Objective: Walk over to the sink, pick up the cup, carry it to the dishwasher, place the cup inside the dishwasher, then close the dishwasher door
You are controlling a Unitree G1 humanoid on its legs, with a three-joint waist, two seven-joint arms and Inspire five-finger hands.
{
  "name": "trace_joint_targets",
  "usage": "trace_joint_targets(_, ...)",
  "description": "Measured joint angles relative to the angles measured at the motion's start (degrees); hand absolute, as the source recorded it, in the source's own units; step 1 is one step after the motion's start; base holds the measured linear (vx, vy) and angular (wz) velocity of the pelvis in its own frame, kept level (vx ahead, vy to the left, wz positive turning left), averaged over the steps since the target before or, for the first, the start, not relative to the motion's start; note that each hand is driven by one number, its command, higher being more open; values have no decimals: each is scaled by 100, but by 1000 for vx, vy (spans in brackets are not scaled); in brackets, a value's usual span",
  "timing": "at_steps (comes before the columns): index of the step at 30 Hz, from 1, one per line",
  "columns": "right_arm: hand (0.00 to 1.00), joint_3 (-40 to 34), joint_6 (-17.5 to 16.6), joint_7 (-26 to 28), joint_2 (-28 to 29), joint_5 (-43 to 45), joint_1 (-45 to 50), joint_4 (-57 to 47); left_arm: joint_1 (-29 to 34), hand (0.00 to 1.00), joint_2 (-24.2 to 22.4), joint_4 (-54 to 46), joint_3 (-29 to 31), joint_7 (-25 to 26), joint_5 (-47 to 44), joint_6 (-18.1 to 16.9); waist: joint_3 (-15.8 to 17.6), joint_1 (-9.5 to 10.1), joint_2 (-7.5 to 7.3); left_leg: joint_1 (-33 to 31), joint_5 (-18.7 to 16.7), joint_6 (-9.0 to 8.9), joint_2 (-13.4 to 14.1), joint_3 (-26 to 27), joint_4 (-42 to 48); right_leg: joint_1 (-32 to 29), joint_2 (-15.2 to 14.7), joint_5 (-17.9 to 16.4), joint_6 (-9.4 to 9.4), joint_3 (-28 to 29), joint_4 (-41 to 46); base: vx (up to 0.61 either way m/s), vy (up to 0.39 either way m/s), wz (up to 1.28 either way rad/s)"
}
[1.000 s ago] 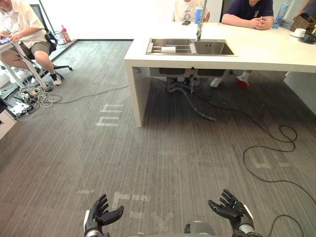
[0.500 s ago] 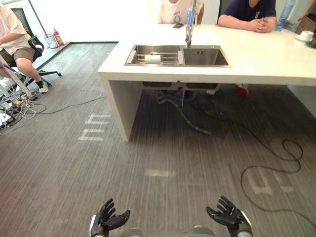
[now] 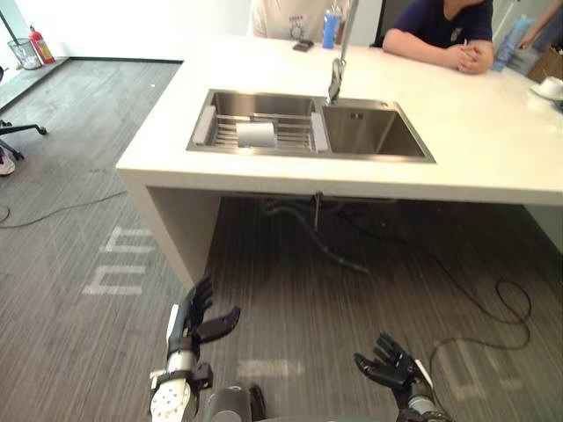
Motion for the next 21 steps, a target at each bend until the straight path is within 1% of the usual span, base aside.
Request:
trace_joint_targets(1,90,59,0,-18,15,-13,66,-2,-3,90,29,-231,52,48,-69,-8,6,-24,36,192,-20,-13,-3,-63,-139,-162,41,-107,-29,-124,-26,614,85,48)
trace_joint_targets(2,90,113,0,-36,87,-45,185,-12,-25,90,130,-724,173,115,-233,-29,0,-66,66,511,-46,-72,-13,-216,-426,-536,97,-285,-47,-391,-247,494,14,62)
trace_joint_targets(3,90,144,1,-72,147,-45,272,-13,-80,90,250,-1132,347,157,-333,-59,2,-133,71,765,-53,-118,-10,-382,-642,-854,147,-411,-47,-619,-748,504,-8,67)
trace_joint_targets(4,90,146,1,-77,156,-45,315,-17,-116,90,309,-1292,429,205,-350,-65,3,-164,73,877,-66,-141,-8,-480,-729,-967,167,-451,-48,-708,-1069,535,-45,76)
trace_joint_targets(5,90,140,1,-96,156,-44,390,-26,-229,90,414,-1535,546,325,-370,-64,17,-208,94,1127,-115,-221,11,-662,-852,-1162,239,-459,-46,-803,-1800,563,-88,84)
trace_joint_targets(6,90,137,-1,-113,167,-33,418,-30,-361,90,474,-1714,627,482,-387,-64,25,-266,111,1290,-203,-341,78,-879,-889,-1286,349,-409,-14,-787,-2563,565,-111,89)
trace_joint_targets(7,90,137,-4,-115,180,-29,406,-49,-420,90,483,-1801,663,541,-417,-63,26,-308,113,1346,-257,-422,122,-997,-877,-1334,406,-348,17,-742,-2922,566,-162,94)
trace_joint_targets(8,90,141,-20,-112,192,-25,407,-140,-518,90,472,-1933,679,664,-414,-67,25,-323,110,1465,-386,-613,187,-1187,-846,-1392,510,-90,6,-616,-3521,579,-212,93)
trace_joint_targets(9,90,154,-45,-108,187,-32,420,-200,-495,90,432,-2033,670,736,-401,-66,9,-330,85,1623,-553,-769,234,-1290,-749,-1378,543,464,-116,-464,-3930,602,-242,89)
trace_joint_targets(10,90,176,-50,-113,175,-34,441,-205,-449,90,394,-2062,672,735,-378,-70,-3,-340,69,1725,-631,-875,271,-1328,-684,-1343,535,759,-260,-436,-3836,633,-275,59)
trace_joint_targets(11,90,195,-29,-155,62,-36,337,-130,-292,90,128,-2067,657,738,-247,-59,-76,-305,280,1794,-673,-951,537,-1357,-436,-1229,648,454,-358,-613,-3564,622,-286,32)
trace_joint_targets(12,90,205,-31,-147,20,-35,320,-173,-220,90,38,-2080,637,722,-136,-60,-108,-312,349,1717,-647,-985,620,-1393,-215,-1151,682,298,-360,-675,-3559,706,-328,35)
trace_joint_targets(13,90,212,-28,-149,-77,-35,274,-271,-197,90,-73,-2080,524,676,67,-55,-70,-297,484,1516,-540,-1071,763,-1455,371,-962,760,95,-414,-818,-3569,647,-316,36)
trace_joint_targets(14,90,212,17,-154,-155,-35,190,-265,-182,90,-96,-2080,355,600,338,-31,-63,-281,557,1184,-208,-1045,920,-1477,1200,-727,869,-5,-477,-893,-3712,503,-249,27)
trace_joint_targets(15,90,212,35,-162,-187,-32,168,-268,-182,90,-85,-2081,290,533,470,-14,-66,-272,576,996,82,-1015,1001,-1474,1654,-566,930,-29,-501,-896,-3854,445,-211,6)
trace_joint_targets(16,90,211,43,-174,-244,-17,155,-276,-191,90,-24,-2097,157,319,622,-9,-69,-230,588,621,418,-980,1213,-1440,2500,-189,1042,-55,-517,-886,-4211,388,-162,-10)
trace_joint_targets(17,90,199,77,-197,-287,35,149,-279,-208,90,142,-2165,-17,92,765,-7,-74,-193,587,332,248,-952,1383,-1296,2922,130,1130,-66,-536,-851,-4485,363,-142,-16)
trace_joint_targets(18,90,198,91,-198,-324,72,149,-280,-210,90,248,-2217,-99,-21,834,-6,-87,-174,578,195,151,-921,1439,-1219,2996,243,1152,-76,-551,-816,-4608,311,-113,-25)
trace_joint_targets(19,90,198,99,-191,-389,79,134,-287,-211,90,375,-2325,-184,-191,870,-4,-109,-156,577,11,-17,-861,1505,-1120,2956,345,1177,-123,-619,-747,-4756,268,-74,-42)
trace_joint_targets(20,90,208,160,-180,-456,81,100,-291,-220,90,550,-2463,-252,-370,923,-5,-150,-110,548,-196,-171,-781,1529,-976,2629,431,1181,-128,-612,-585,-4910,321,-39,-72)
trace_joint_targets(21,90,207,199,-178,-513,82,58,-291,-261,90,774,-2550,-300,-514,954,-5,-174,-36,542,-287,-225,-694,1460,-859,2009,525,1148,-96,-558,-370,-5040,278,13,-78)
